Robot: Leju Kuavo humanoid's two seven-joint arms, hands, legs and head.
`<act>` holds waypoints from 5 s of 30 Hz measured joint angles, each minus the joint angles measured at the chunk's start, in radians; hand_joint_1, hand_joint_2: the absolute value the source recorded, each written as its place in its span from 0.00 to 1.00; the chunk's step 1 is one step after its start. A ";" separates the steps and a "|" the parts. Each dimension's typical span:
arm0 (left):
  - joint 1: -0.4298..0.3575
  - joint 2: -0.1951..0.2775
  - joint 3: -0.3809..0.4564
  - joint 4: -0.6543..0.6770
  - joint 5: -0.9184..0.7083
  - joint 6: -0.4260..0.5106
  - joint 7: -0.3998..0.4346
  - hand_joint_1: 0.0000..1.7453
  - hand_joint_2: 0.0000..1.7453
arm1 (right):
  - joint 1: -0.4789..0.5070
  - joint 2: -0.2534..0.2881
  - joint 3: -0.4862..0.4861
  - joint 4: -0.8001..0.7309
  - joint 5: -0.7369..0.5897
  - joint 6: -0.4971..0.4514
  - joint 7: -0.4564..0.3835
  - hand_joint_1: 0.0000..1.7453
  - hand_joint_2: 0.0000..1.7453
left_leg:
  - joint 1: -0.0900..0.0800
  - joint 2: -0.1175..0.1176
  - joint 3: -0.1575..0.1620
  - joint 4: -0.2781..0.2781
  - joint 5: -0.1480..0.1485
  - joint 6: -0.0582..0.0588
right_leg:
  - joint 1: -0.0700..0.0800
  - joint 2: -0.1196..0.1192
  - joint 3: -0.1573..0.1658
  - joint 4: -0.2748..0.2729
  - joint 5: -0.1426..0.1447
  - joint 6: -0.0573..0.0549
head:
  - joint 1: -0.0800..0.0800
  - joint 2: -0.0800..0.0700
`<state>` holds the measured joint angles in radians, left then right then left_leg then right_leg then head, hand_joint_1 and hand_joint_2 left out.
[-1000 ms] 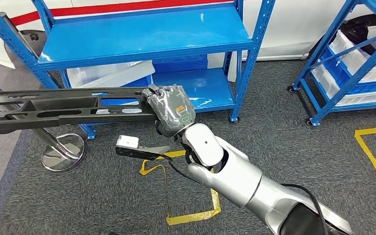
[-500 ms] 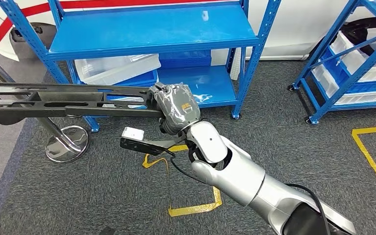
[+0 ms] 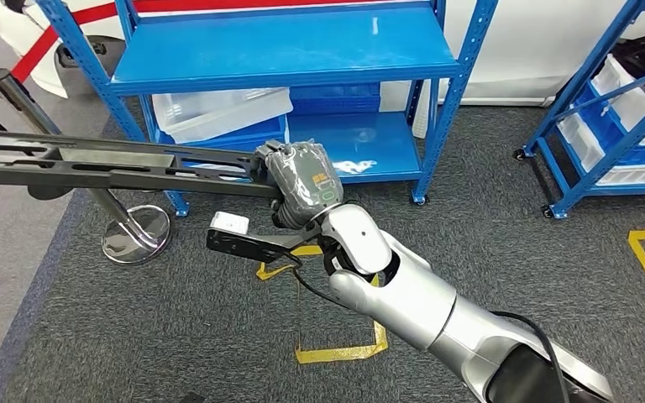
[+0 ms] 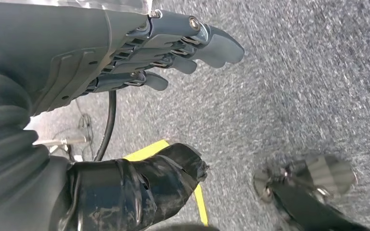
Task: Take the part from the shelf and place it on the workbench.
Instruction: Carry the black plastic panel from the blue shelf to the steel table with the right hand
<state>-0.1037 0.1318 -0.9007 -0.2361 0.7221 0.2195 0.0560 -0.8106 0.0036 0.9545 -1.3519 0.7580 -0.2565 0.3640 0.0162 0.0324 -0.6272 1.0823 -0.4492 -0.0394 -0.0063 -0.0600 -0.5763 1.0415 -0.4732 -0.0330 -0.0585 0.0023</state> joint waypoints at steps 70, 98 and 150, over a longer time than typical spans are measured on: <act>-0.001 -0.001 -0.007 0.002 -0.001 -0.047 -0.045 0.00 1.00 | 0.045 -0.139 0.000 -0.180 0.759 0.189 -0.012 1.00 1.00 | -0.016 -0.035 -0.005 -0.077 0.047 0.077 | -0.004 0.049 -0.090 0.193 -0.102 0.044 | -0.010 0.000; 0.006 0.003 -0.009 0.003 0.022 -0.050 -0.049 0.00 1.00 | 0.075 -0.209 -0.049 -0.292 0.568 0.155 0.028 1.00 1.00 | -0.015 -0.024 -0.017 -0.067 0.048 0.070 | -0.007 -0.008 -0.017 0.045 -0.032 0.054 | -0.015 0.000; 0.005 -0.006 -0.012 0.003 0.014 0.097 -0.291 0.00 1.00 | 0.015 -0.330 -0.111 -0.439 0.602 0.269 0.048 1.00 1.00 | 0.000 -0.039 -0.142 0.168 -0.033 0.031 | -0.004 0.012 -0.020 -0.007 0.020 0.021 | -0.008 0.000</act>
<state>-0.0991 0.1263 -0.9124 -0.2335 0.7363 0.3165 -0.2354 -0.7953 -0.3261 0.8431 -1.7910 1.3603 0.0128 0.4124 0.0160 -0.0062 -0.7695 1.2502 -0.4825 -0.0082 -0.0105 -0.0483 -0.5961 1.0350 -0.4533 -0.0119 -0.0663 0.0023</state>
